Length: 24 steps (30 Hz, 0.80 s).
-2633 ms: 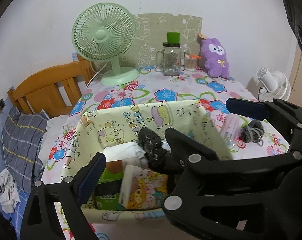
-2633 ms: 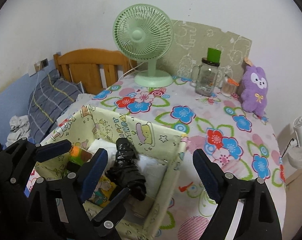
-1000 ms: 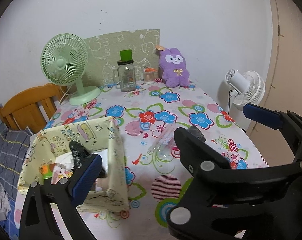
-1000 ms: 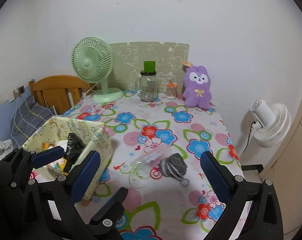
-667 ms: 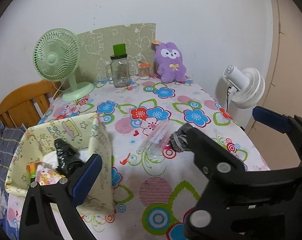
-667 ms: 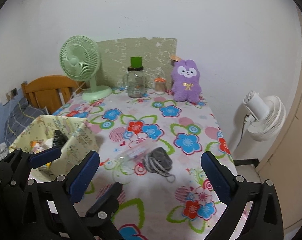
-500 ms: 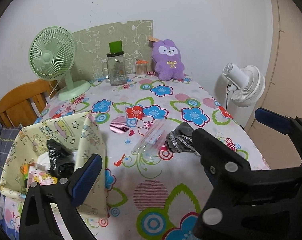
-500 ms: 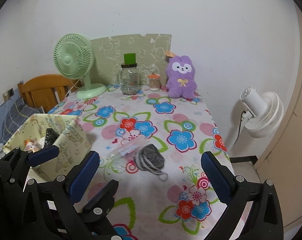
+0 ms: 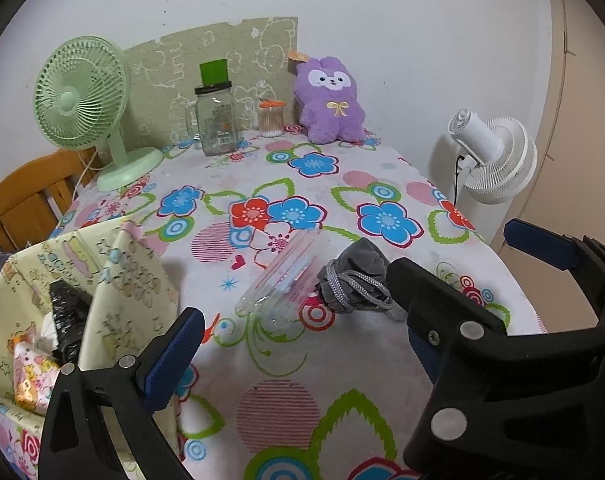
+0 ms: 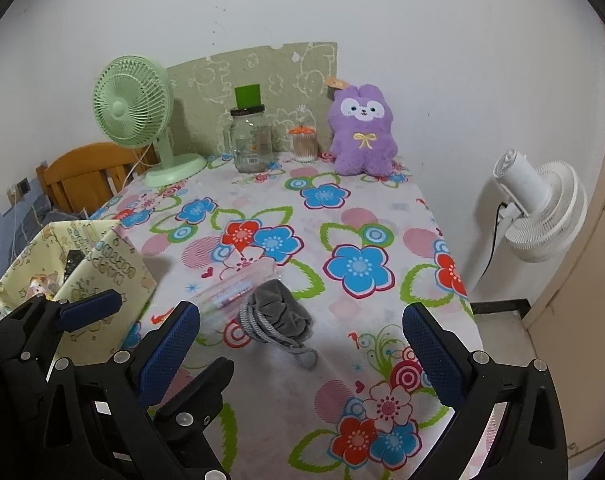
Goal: Organize soft objects
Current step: 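Grasp the grey cap with the cord using the right tool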
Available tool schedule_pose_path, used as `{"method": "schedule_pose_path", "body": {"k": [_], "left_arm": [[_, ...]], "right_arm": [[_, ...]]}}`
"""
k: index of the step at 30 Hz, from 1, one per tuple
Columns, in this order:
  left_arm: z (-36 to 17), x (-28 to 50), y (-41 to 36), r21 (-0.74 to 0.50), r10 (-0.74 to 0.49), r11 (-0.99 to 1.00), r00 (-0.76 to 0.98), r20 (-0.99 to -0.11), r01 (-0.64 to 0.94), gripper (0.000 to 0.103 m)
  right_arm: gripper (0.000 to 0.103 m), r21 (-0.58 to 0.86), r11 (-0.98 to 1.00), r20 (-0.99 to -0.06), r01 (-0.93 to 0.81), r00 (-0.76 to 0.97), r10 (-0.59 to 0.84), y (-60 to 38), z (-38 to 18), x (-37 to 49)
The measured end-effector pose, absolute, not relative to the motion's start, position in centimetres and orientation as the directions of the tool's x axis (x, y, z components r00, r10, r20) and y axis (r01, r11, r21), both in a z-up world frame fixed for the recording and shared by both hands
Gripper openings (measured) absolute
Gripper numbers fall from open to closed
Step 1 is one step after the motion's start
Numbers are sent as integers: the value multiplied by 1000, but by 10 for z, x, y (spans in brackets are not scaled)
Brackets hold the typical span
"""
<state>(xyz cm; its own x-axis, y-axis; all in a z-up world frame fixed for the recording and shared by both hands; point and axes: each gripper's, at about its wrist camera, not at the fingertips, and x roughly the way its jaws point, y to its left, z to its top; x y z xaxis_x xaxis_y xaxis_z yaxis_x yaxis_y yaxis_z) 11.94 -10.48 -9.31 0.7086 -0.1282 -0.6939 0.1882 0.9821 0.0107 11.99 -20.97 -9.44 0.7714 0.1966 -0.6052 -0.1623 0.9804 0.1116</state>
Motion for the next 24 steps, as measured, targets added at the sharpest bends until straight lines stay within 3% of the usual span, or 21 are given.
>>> {"method": "schedule_pose_path", "body": {"k": [17,22,24], "left_arm": [[-122,154,-103,-2,-107,987,652,-751,159,103],[-127,156,-103,5,-108,985,648,-754,170,103],[-129,156,-104,15,-101,985,645,-757,172,102]], "right_arm": [[102,146,973,-664,-181,711,232,-200,-124,162],[90,153,970,-693,-188,679,241,-194,-133,171],[76,164,967,-698,-197,669,255,-192,-135,172]]}}
